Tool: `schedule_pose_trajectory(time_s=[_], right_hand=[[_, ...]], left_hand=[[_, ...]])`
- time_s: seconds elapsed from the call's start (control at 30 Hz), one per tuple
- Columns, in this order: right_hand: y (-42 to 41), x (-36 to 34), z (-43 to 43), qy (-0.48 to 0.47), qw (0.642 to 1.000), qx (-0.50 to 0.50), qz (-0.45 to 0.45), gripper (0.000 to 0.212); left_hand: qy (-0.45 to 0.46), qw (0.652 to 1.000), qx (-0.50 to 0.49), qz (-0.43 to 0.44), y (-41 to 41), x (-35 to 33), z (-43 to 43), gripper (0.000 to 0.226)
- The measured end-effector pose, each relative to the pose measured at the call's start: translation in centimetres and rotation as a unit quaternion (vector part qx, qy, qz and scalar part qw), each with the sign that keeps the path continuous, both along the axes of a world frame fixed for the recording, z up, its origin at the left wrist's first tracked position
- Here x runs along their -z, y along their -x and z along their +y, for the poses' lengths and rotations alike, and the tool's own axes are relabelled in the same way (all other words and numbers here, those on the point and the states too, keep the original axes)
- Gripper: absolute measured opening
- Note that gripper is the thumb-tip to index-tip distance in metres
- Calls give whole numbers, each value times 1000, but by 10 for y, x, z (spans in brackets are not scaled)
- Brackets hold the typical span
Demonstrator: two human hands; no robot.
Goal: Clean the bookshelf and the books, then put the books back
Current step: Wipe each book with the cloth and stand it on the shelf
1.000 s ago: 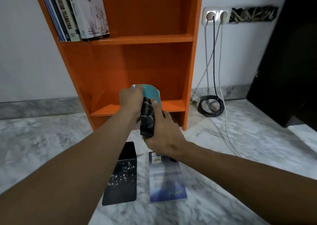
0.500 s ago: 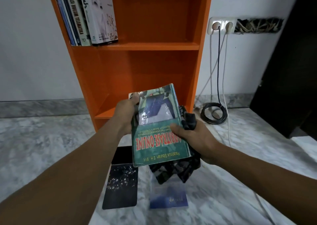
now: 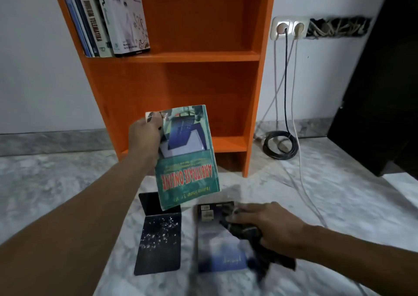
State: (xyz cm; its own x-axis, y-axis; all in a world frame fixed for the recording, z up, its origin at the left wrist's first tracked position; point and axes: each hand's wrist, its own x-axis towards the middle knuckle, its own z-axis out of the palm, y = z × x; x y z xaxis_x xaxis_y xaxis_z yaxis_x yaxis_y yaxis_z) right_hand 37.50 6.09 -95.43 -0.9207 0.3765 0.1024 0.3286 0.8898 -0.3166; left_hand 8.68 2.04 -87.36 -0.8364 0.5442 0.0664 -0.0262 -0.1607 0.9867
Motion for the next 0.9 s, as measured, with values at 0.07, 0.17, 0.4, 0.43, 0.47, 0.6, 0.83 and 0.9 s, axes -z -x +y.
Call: schedule_pose_trajectory(time_s=[0.07, 0.17, 0.4, 0.43, 0.47, 0.6, 0.83, 0.9], right_hand=[[-2, -23, 7, 5, 997, 59, 45, 73], [35, -94, 28, -11, 952, 158, 261, 75], [103, -40, -13, -155, 970, 13, 185, 69], [91, -12, -26, -158, 976, -55, 139, 64], [76, 8, -34, -144, 980, -113, 83, 64], [40, -19, -38, -14, 991, -77, 107, 72], [105, -119, 22, -126, 932, 178, 289, 67], [106, -81, 7, -142, 959, 137, 205, 71]], left_hand=[[-6, 1000, -14, -2, 11, 1, -5, 27], [13, 999, 42, -16, 2, 6, -2, 19], [-17, 991, 105, -85, -25, -19, 23, 28], [-22, 991, 96, -89, -20, -21, 23, 28], [-26, 992, 87, -92, -16, -23, 20, 26], [-5, 993, 97, -63, -6, -28, 11, 25], [-16, 974, 198, -109, -38, -30, 14, 38], [-33, 977, 175, -113, -46, -34, 22, 28]])
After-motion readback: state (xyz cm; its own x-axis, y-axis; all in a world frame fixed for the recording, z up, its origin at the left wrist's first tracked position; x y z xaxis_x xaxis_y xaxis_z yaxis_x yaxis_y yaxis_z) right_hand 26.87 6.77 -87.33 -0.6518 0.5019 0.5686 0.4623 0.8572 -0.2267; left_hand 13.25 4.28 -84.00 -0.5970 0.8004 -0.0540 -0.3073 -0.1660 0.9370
